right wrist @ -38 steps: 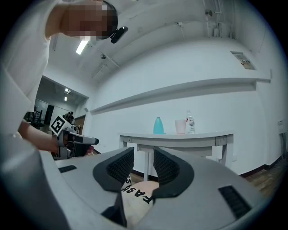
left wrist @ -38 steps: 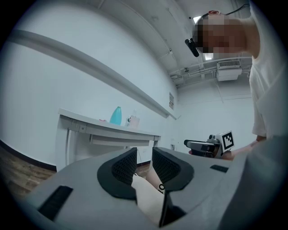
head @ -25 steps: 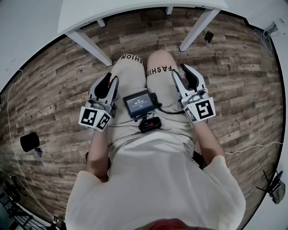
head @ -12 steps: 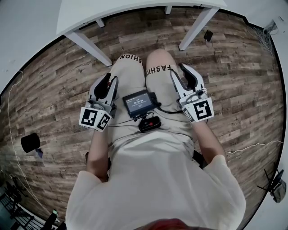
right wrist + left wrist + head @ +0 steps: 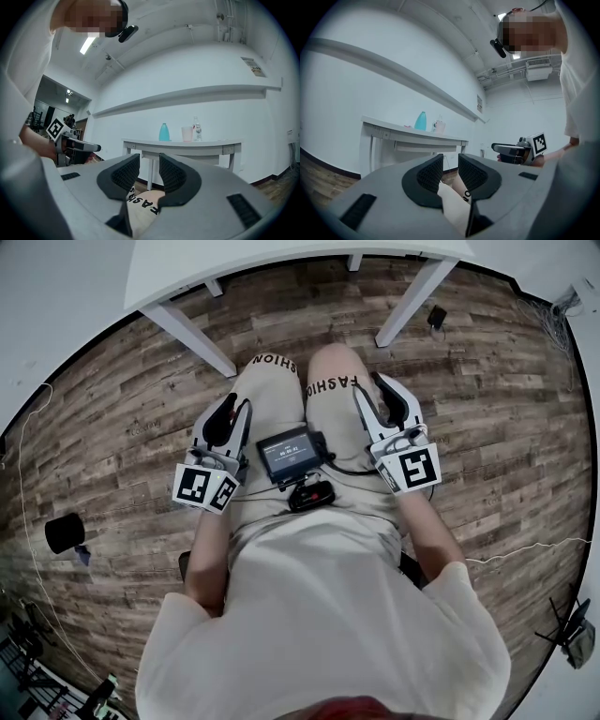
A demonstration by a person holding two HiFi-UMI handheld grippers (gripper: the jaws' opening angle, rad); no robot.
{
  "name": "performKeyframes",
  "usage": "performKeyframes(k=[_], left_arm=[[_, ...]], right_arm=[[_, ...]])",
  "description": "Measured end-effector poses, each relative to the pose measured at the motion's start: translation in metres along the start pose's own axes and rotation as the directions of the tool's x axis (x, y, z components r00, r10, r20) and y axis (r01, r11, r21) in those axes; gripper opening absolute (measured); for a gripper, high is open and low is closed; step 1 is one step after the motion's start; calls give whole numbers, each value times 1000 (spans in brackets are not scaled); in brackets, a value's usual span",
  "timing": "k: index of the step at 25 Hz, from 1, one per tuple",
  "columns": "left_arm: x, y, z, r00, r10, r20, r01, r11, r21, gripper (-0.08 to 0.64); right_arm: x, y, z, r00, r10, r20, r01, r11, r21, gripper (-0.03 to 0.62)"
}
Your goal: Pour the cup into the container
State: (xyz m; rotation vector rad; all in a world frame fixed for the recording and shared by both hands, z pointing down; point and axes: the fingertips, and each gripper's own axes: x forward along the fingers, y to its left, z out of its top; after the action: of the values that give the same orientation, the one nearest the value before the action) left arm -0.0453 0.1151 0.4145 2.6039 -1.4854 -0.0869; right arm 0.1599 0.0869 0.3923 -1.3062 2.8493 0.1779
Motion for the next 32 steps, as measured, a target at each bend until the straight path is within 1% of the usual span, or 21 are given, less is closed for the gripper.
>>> performKeyframes(k=[3,6,10,14,17,22,25,32], left_arm=[[2,-7,5,1000,-11,-5,11,1000,16,110],[3,-8,19,1000,-4,6,4,1000,29,110],[2,-3,35,1000,16,24,-16,1000,-1,110],[1,-1,43,999,26,31,-25,1000,-10,110],[0,-2,49,999,29,36,-28,999,-26,110],[-1,-3,61,998,28,52,-27,999,-33,110],[-3,-2,64,998,35,57,-34,999,-31,110],[-5,2,56,997,50,50,-48,998,-42,109]], right_arm=[[-1,1,3,1000,-1,8,1,1000,-9,121],[-2,-1,6,1000,-9,13,9,1000,-10,121],[-2,-1,7,1000,-27,6,27,1000,-13,121],[-1,-2,9,998,-54,-19,53,998,-14,121],[-1,-2,17,998,-52,-21,51,998,-27,121],[-2,-4,31,999,-46,-21,45,998,-43,121],[-5,-5,34,999,-47,-17,46,999,-25,121],[-5,-3,30,999,-46,-24,45,998,-35,121]])
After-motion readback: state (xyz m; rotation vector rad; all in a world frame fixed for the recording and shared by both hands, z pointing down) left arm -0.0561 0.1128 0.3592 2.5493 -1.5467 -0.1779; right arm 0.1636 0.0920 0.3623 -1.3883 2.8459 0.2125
